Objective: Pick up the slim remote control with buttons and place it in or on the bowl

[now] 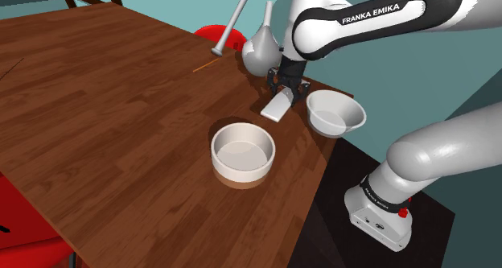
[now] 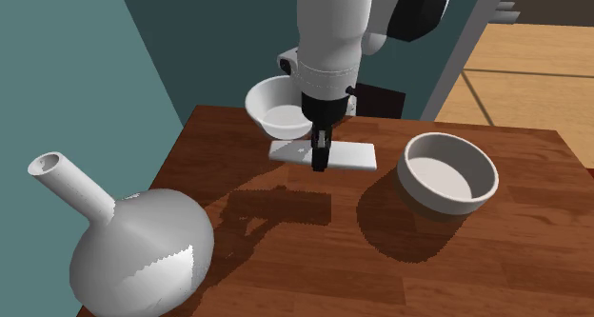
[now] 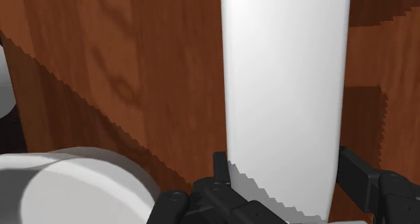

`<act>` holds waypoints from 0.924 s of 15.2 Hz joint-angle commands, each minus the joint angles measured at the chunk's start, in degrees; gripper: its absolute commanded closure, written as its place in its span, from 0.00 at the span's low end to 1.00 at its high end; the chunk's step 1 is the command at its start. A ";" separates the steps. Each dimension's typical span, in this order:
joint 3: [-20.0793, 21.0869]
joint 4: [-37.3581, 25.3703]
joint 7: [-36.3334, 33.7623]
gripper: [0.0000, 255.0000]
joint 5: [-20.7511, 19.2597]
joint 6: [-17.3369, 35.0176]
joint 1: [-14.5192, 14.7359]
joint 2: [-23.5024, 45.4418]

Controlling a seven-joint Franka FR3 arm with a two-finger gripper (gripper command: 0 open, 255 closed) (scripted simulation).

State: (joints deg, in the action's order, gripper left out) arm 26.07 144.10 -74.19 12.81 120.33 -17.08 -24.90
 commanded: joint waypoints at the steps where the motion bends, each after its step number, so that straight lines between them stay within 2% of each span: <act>1: -0.26 -1.30 -0.07 1.00 -0.08 -1.90 0.02 -0.60; 14: -2.23 -9.10 0.04 1.00 -0.79 -12.61 -0.15 -3.55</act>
State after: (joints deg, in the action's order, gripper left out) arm 23.97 135.74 -74.11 12.08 108.63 -17.22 -28.28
